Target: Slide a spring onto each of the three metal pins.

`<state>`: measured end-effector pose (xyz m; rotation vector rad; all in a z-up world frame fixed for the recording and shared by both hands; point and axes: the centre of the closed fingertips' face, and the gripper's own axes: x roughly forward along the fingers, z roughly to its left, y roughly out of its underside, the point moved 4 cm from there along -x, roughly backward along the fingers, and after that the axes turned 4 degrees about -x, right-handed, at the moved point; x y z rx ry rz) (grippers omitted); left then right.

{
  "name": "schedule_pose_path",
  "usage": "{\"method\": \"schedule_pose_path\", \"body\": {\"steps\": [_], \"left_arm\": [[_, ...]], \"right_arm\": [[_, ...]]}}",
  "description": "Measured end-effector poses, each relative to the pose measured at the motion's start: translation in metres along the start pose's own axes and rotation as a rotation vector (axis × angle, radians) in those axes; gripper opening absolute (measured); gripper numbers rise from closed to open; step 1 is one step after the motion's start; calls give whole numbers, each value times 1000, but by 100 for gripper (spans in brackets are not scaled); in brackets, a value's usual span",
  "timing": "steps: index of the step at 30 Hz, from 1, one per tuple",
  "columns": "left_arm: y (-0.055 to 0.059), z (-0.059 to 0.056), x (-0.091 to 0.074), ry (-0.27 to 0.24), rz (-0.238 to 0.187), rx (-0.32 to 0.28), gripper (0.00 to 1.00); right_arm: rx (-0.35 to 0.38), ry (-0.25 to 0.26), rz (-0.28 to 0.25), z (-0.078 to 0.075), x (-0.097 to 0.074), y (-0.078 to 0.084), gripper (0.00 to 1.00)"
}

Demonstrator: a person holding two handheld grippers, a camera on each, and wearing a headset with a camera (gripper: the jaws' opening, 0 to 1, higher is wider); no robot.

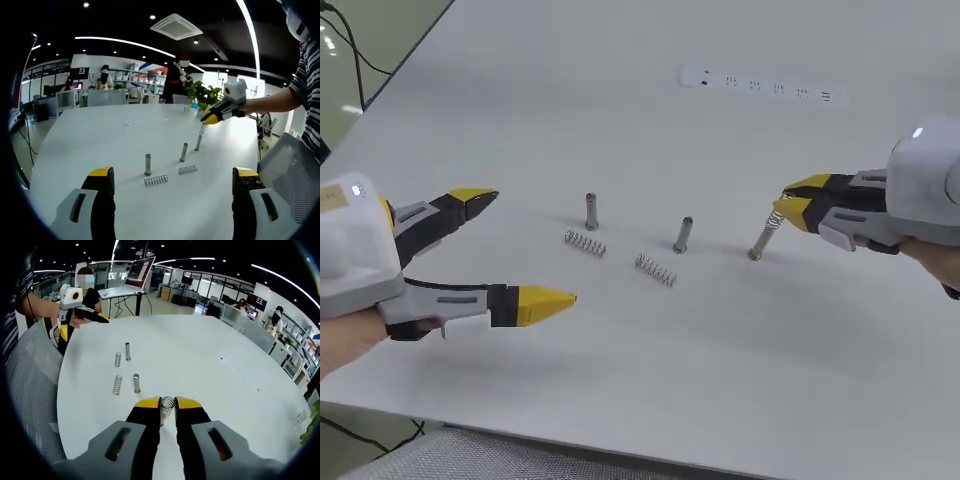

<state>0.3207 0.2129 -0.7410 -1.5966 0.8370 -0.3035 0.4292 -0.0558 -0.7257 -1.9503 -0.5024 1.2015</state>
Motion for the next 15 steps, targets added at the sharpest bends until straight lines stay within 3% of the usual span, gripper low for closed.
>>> {"method": "schedule_pose_path", "body": {"steps": [15], "left_arm": [[-3,2,-4,-7,2,0,97]], "right_arm": [[4,1,17,0,4,6,12]]}}
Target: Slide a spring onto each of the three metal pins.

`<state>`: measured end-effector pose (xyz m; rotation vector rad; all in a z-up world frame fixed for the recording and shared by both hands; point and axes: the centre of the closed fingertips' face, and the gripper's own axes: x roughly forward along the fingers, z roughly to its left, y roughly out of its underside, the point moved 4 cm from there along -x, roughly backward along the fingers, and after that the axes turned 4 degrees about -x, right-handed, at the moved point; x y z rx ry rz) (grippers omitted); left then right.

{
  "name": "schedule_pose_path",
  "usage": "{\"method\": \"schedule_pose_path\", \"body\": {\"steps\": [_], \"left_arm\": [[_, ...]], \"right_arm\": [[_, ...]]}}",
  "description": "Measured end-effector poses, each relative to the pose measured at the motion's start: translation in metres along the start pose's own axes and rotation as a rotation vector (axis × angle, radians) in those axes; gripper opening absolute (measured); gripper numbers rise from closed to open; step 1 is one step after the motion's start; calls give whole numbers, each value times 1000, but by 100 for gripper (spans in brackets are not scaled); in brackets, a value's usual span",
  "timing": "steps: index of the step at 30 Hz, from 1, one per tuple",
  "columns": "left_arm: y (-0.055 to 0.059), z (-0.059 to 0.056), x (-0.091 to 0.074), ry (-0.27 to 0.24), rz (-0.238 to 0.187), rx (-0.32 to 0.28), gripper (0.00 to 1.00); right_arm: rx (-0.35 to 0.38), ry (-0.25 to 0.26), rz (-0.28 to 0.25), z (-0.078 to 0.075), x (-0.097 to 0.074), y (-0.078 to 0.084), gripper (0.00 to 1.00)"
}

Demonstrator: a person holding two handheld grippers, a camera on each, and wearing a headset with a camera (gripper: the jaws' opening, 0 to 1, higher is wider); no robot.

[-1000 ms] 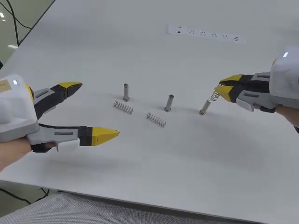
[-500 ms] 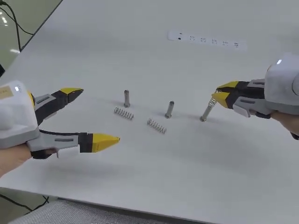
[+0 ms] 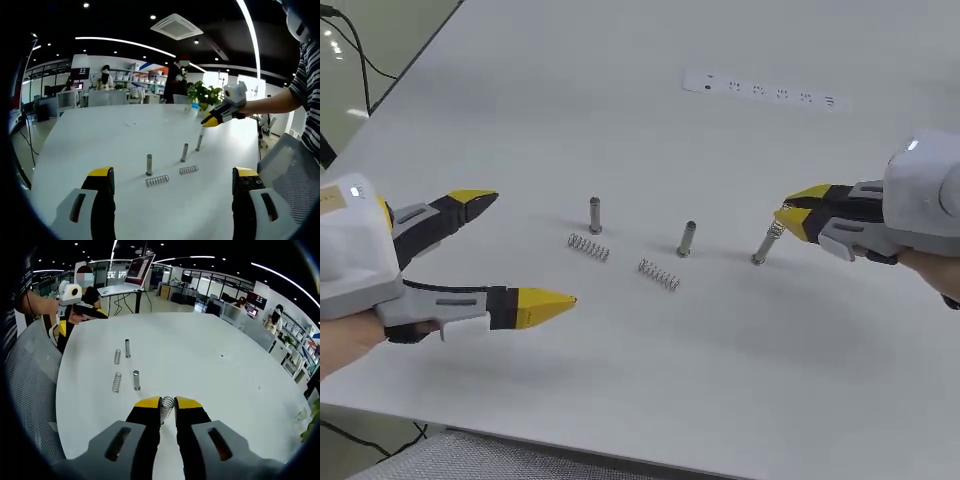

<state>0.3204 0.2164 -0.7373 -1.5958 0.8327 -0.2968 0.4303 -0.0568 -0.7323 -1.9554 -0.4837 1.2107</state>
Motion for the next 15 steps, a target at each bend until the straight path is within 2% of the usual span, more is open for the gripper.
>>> {"method": "schedule_pose_path", "body": {"steps": [15], "left_arm": [[5,1,3,-2,2,-8,97]], "right_arm": [[15,-7,18,1,11,12,12]]}}
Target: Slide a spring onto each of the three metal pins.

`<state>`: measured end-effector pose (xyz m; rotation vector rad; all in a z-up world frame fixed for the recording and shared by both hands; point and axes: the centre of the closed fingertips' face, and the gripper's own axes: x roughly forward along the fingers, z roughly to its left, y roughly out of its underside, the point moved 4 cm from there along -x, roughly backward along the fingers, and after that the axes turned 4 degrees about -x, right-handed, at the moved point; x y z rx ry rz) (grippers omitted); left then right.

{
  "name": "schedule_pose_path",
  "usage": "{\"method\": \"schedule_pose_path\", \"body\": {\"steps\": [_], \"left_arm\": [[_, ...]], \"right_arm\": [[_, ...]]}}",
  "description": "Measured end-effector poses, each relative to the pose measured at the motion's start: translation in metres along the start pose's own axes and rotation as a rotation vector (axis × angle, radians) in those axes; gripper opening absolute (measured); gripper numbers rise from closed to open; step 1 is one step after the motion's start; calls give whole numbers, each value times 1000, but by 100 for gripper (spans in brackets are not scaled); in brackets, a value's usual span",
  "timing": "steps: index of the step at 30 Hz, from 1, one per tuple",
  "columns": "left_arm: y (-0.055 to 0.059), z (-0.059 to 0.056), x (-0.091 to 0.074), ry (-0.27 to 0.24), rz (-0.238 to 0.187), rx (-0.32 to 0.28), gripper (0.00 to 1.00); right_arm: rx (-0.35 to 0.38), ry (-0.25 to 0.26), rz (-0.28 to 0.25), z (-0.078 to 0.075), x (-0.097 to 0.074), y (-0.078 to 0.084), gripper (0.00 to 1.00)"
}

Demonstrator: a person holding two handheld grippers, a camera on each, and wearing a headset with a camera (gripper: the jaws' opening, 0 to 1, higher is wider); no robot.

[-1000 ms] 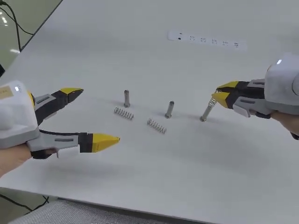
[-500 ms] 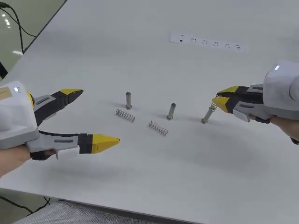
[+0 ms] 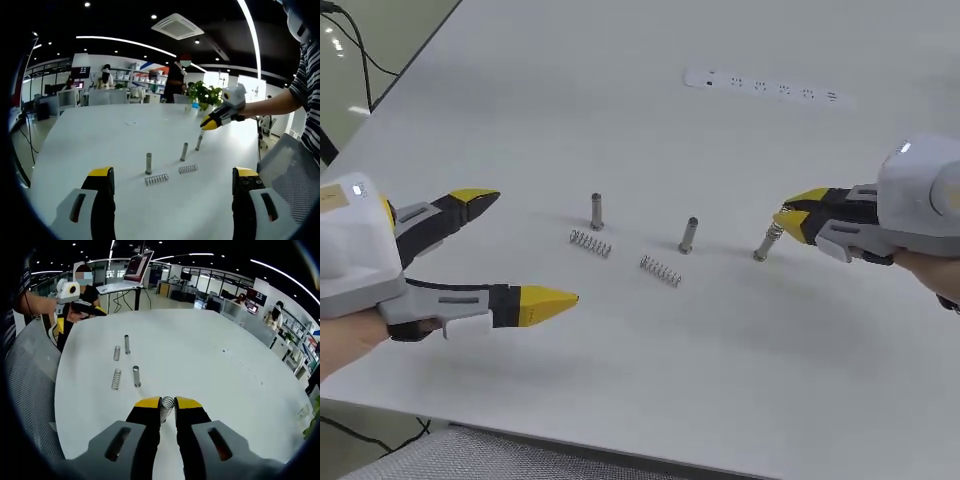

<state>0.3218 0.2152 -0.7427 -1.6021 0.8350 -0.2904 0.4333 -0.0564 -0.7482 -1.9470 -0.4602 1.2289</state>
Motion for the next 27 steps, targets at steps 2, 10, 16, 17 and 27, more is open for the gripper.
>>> {"method": "schedule_pose_path", "body": {"steps": [2,10,16,17,27], "left_arm": [[1,1,0,-3,4,0,97],[2,4,-3,-15,2,-3,97],[2,3,-4,-17,-3,-11,97],[1,2,-3,-15,-7,-11,97],[1,1,-4,-20,-8,-14,97]], "right_arm": [[-1,-6,10,0,4,4,12],[5,-15,39,3,12,13,12],[5,-28,65,7,17,21,12],[6,-28,67,7,17,22,12],[12,-47,103,12,21,35,12]]}}
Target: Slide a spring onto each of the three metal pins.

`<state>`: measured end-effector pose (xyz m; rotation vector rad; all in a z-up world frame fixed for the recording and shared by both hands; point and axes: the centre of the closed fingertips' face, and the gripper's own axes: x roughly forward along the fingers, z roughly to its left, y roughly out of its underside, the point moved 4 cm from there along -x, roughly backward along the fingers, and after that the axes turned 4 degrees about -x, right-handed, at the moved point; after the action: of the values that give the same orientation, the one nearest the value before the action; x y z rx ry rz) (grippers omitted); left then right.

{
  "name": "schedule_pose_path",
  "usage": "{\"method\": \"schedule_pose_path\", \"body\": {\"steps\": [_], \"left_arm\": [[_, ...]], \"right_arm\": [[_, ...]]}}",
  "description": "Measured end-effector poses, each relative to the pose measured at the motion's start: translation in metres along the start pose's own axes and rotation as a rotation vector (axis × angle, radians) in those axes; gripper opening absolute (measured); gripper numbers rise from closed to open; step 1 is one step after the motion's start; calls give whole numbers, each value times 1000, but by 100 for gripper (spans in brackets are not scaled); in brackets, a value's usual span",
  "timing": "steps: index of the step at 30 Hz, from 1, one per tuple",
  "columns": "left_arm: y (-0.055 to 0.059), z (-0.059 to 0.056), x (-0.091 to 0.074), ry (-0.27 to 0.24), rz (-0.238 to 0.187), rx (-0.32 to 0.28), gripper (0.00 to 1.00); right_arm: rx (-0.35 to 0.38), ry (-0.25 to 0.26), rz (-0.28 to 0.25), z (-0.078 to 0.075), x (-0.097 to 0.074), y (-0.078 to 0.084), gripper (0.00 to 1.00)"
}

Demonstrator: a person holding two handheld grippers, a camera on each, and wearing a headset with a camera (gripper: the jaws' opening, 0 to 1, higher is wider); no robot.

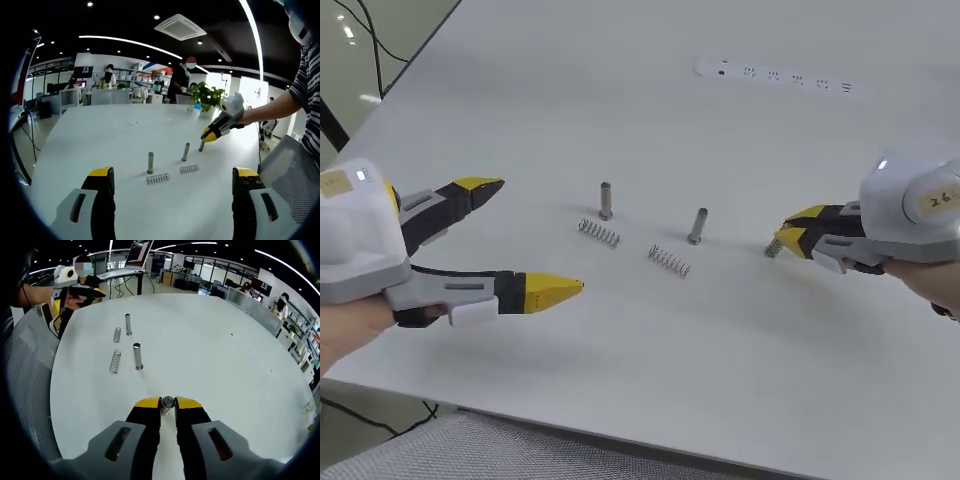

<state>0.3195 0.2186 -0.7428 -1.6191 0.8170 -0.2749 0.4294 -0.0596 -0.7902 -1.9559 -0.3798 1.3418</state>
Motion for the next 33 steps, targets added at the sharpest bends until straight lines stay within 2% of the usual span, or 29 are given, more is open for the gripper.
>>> {"method": "schedule_pose_path", "body": {"steps": [3,15,23,26,33], "left_arm": [[0,0,-2,-4,0,-2,97],[2,-1,-6,-8,4,-12,97],[2,0,-5,-8,5,-13,97],[2,0,-5,-8,4,-11,97],[1,-2,-4,-3,3,-13,97]], "right_arm": [[28,3,-12,0,0,-1,12],[41,19,-17,-1,0,-3,13],[56,29,-25,-3,-2,-3,17],[60,37,-27,-4,-2,-3,21],[81,44,-42,-4,-4,-7,22]]}}
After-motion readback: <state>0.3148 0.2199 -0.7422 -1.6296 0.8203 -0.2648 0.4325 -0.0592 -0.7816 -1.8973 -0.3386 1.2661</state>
